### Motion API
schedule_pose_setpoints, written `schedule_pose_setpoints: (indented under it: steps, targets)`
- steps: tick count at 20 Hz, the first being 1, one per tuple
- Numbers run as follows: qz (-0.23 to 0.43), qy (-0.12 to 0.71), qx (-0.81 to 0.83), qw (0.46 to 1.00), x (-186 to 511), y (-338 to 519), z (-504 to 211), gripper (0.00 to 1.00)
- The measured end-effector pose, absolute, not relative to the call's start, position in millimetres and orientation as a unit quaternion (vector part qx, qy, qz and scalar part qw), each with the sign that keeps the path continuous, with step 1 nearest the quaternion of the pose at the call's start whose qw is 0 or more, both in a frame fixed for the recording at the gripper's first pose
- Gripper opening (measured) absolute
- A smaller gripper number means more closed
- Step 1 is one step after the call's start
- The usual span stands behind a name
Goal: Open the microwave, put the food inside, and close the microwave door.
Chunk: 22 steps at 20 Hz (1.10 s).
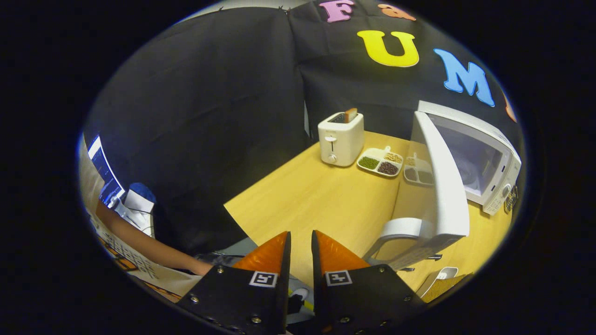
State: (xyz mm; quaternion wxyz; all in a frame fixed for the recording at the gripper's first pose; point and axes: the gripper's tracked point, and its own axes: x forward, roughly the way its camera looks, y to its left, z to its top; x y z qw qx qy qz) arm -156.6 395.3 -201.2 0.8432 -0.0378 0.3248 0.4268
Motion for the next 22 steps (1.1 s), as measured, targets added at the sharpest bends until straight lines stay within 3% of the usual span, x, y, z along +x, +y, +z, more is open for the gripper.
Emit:
schedule_pose_setpoints:
  steps: [3,4,7,14,22]
  targets:
    - [0.448,0.287,-0.018,0.847,-152,394,-169,0.49]
    - [0.46,0.274,-0.005,0.845,-154,396,-156,0.51]
    - [0.471,0.232,0.02,0.851,-145,387,-120,0.97]
    - [0.452,0.152,0.032,0.878,-123,340,-60,0.98]
    - [0.38,0.147,0.037,0.912,-93,253,-58,0.98]
